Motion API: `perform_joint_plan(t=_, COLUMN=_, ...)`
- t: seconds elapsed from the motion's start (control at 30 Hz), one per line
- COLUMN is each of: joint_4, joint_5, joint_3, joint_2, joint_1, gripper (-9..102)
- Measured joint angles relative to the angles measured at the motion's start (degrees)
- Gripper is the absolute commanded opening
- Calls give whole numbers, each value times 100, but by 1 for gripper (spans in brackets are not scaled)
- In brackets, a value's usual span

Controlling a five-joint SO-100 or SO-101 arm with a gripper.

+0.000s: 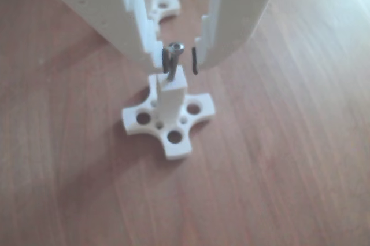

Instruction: Grab the screw and set it in the hole.

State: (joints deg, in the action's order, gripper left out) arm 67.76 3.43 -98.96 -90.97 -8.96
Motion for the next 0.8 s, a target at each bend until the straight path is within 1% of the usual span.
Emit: perform_joint_plan(t=0.8, joint_4=9, joint_5=0, joint_3=0, joint_2=0, joint_1=53, gripper=3)
